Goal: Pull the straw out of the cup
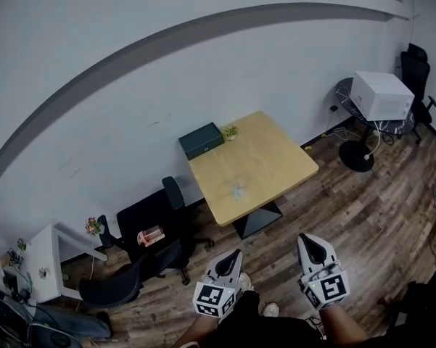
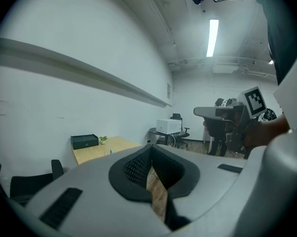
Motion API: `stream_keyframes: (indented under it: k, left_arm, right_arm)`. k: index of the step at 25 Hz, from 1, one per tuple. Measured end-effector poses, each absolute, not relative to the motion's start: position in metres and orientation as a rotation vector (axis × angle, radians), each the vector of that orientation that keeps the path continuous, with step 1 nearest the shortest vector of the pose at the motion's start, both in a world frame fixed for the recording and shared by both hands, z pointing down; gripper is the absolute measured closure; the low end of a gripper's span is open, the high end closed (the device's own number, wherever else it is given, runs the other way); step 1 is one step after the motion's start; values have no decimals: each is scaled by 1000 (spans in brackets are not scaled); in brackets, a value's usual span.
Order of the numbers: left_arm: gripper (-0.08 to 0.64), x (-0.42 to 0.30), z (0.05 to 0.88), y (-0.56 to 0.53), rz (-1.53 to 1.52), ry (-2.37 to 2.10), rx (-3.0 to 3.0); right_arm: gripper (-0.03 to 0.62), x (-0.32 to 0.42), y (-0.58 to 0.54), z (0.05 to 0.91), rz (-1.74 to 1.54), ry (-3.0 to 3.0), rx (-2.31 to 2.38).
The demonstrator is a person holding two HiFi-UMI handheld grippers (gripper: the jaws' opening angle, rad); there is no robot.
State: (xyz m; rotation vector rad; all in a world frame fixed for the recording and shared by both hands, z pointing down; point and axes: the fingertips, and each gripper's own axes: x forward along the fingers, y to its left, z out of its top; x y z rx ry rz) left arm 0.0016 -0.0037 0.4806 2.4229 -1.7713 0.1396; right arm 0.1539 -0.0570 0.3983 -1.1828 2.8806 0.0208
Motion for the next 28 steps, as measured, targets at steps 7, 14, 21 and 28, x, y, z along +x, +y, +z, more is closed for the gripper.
stream_keyframes:
  k: [7, 14, 21, 28]
  left_arm:
    - [540, -27, 490, -59, 97, -1782, 2401]
    - [540, -73, 490, -120, 94, -1813, 2370]
    - [540, -127, 499, -168, 94, -1833, 2330]
    - [540, -147, 530, -197, 137, -1778, 2307]
  right_arm:
    - [572, 120, -111, 404, 37, 2921, -1157]
    - [572, 66, -183, 402, 29, 2930, -1112]
    - [572, -8, -232, 406, 32, 2982, -1023]
    - [572, -42, -264, 410, 43, 3006, -1036]
